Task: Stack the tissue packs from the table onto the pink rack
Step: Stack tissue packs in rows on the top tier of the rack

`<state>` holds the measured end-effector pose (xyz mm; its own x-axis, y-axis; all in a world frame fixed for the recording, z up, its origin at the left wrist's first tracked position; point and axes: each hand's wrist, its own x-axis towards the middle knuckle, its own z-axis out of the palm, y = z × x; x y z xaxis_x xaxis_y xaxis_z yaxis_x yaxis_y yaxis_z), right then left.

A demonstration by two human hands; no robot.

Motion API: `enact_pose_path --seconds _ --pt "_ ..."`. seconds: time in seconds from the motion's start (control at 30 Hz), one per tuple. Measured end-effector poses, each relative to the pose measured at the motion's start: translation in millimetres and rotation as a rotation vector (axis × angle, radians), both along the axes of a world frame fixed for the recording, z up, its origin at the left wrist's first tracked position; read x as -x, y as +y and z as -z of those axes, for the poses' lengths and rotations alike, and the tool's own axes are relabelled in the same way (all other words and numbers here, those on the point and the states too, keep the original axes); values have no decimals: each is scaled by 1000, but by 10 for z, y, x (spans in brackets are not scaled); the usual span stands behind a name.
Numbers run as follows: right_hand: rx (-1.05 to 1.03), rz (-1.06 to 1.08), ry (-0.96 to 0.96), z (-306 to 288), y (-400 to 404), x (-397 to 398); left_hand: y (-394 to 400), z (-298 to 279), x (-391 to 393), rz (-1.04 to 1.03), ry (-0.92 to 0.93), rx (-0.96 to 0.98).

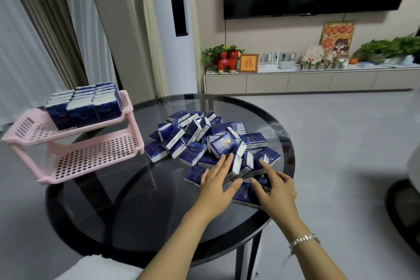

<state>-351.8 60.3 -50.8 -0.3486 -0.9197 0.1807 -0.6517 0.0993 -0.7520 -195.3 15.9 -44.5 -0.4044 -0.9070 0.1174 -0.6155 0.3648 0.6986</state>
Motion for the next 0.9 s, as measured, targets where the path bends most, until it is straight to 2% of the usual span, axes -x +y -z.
enact_pose_path --seconds 0.07,0.23,0.5,0.7,0.9 --pt "8 -38 -23 8 -29 -19 1 -56 39 -13 -8 -38" --pt "-27 -136 -73 71 -155 -46 -2 -93 -111 -137 9 33" --pt "-22 -298 -36 64 -290 -300 -62 -91 -465 -374 122 7" --pt "63 -123 -245 85 -444 -514 -56 -136 -530 -506 175 73" --pt "122 -62 -300 95 -480 -714 -60 -135 -759 -612 443 -5"
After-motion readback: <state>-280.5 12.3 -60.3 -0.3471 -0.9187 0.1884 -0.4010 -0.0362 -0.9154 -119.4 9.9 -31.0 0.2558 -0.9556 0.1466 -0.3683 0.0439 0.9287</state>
